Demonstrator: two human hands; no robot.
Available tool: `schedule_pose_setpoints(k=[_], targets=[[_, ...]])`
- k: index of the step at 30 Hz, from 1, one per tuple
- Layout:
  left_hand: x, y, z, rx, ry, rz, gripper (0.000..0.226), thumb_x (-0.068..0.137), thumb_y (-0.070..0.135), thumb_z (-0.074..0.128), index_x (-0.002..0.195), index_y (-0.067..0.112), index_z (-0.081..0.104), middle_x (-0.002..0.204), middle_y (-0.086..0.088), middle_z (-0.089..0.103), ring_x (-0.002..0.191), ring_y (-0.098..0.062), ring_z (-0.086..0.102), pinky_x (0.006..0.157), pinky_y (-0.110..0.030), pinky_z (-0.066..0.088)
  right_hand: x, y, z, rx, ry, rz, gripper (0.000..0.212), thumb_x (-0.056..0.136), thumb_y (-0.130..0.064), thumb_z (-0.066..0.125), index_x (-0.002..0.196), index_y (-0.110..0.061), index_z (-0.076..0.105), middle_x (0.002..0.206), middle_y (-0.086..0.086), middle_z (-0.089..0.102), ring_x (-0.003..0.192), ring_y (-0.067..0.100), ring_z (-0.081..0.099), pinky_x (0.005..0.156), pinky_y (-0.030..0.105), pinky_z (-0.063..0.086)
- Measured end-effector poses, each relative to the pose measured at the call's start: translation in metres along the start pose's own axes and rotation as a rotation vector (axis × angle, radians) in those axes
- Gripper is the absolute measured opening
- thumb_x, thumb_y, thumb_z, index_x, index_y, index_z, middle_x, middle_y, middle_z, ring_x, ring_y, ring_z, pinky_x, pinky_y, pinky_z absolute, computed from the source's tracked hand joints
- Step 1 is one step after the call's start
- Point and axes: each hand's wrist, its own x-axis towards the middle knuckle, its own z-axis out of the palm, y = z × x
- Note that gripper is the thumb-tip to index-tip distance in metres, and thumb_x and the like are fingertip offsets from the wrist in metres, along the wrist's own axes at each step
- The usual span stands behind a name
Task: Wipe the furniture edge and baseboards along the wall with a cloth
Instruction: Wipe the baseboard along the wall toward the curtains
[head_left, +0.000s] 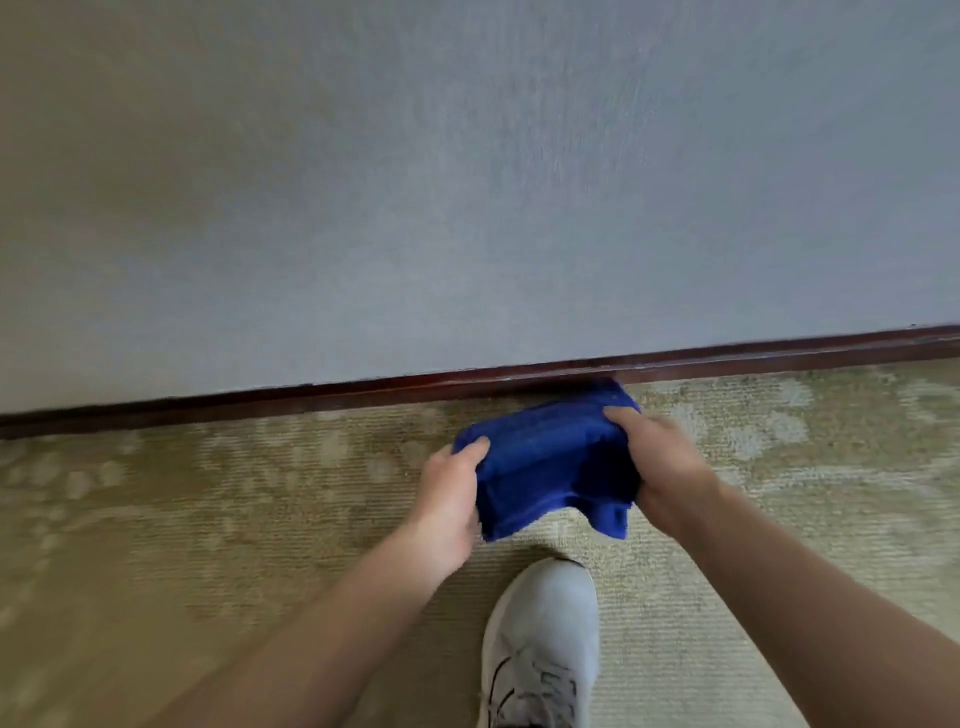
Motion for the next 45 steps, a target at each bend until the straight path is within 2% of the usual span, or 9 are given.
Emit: schedule_pose_setpoints(k=[6, 9, 15, 21, 29, 33, 36, 39, 45], targets=[[0.005, 0.018, 0.005, -0.001, -0.002, -0.014, 0.036, 0.091, 0.026, 0.059, 0.122, 0.008, 0.064, 0.113, -0.015, 0.072, 0.103, -0.029, 0.070, 0.090, -0.040, 0.054, -0.014, -0.018, 0.007, 0.155, 0.013, 0.104, 0.036, 0.080, -0.030, 0.065, 0.107, -0.007, 0.059, 0.095, 0.011, 0.067, 0.086, 0.028, 0.065, 0.083, 0.045, 0.054], [0.015, 0.012, 0.022, 0.008, -0.085, 0.039, 0.035, 0.091, 0.022, 0.061, 0.123, 0.008, 0.063, 0.112, -0.015, 0.072, 0.103, -0.028, 0.070, 0.097, -0.043, 0.052, -0.005, -0.017, 0.006, 0.191, 0.134, -0.079, 0.014, 0.091, -0.024, 0.053, 0.099, -0.013, 0.051, 0.084, -0.001, 0.057, 0.079, 0.018, 0.056, 0.078, 0.035, 0.045], [0.045, 0.002, 0.046, 0.038, -0.005, 0.175, 0.024, 0.093, 0.010, 0.059, 0.116, 0.008, 0.062, 0.086, -0.012, 0.073, 0.073, -0.021, 0.073, 0.061, -0.027, 0.055, 0.033, -0.011, 0.032, 0.181, 0.233, -0.317, 0.027, 0.089, -0.033, 0.042, 0.098, -0.010, 0.053, 0.094, 0.008, 0.059, 0.093, 0.031, 0.058, 0.090, 0.049, 0.050], [0.034, -0.004, 0.039, 0.039, -0.054, 0.162, 0.028, 0.096, 0.010, 0.055, 0.123, 0.004, 0.060, 0.111, -0.018, 0.071, 0.104, -0.028, 0.068, 0.100, -0.042, 0.050, 0.031, -0.009, 0.020, 0.150, 0.194, -0.366, 0.018, 0.091, -0.023, 0.042, 0.075, -0.019, 0.049, 0.078, 0.000, 0.056, 0.081, 0.023, 0.055, 0.086, 0.049, 0.049], [0.062, -0.018, 0.021, -0.091, 0.043, 0.132, 0.019, 0.094, 0.018, 0.053, 0.108, 0.011, 0.064, 0.083, -0.007, 0.070, 0.071, -0.021, 0.067, 0.055, -0.022, 0.050, 0.030, 0.008, 0.088, 0.117, 0.152, -0.348, 0.023, 0.091, -0.024, 0.044, 0.069, -0.020, 0.043, 0.071, -0.001, 0.053, 0.079, 0.024, 0.052, 0.089, 0.048, 0.047], [0.055, -0.027, -0.002, -0.213, 0.046, 0.157, 0.028, 0.096, 0.017, 0.050, 0.119, 0.010, 0.066, 0.108, -0.015, 0.072, 0.091, -0.026, 0.072, 0.069, -0.031, 0.055, 0.021, 0.010, 0.097, 0.040, 0.031, -0.363, 0.018, 0.082, -0.031, 0.045, 0.071, -0.017, 0.050, 0.077, 0.005, 0.059, 0.081, 0.026, 0.058, 0.084, 0.046, 0.051], [0.053, -0.020, 0.005, -0.172, -0.002, 0.254, 0.028, 0.095, 0.016, 0.054, 0.119, 0.007, 0.064, 0.110, -0.014, 0.072, 0.097, -0.023, 0.072, 0.081, -0.033, 0.056, 0.032, 0.001, 0.065, 0.181, 0.143, -0.317, 0.026, 0.090, -0.017, 0.045, 0.065, -0.014, 0.052, 0.064, 0.000, 0.054, 0.067, 0.020, 0.051, 0.064, 0.034, 0.041], [0.049, -0.013, 0.015, -0.116, -0.023, 0.292, 0.024, 0.094, 0.018, 0.057, 0.115, 0.012, 0.066, 0.106, -0.009, 0.074, 0.100, -0.025, 0.071, 0.092, -0.041, 0.054, 0.039, -0.003, 0.055, 0.203, 0.249, -0.321, 0.021, 0.085, -0.028, 0.041, 0.069, -0.020, 0.054, 0.076, 0.004, 0.060, 0.076, 0.024, 0.057, 0.073, 0.038, 0.043], [0.048, -0.023, -0.008, -0.152, 0.119, 0.210, 0.027, 0.095, 0.021, 0.051, 0.117, 0.012, 0.065, 0.096, -0.012, 0.072, 0.079, -0.029, 0.069, 0.058, -0.030, 0.053, 0.025, 0.008, 0.116, 0.002, 0.044, -0.213, 0.032, 0.090, -0.035, 0.039, 0.095, -0.009, 0.057, 0.093, 0.010, 0.061, 0.096, 0.033, 0.062, 0.092, 0.049, 0.051]])
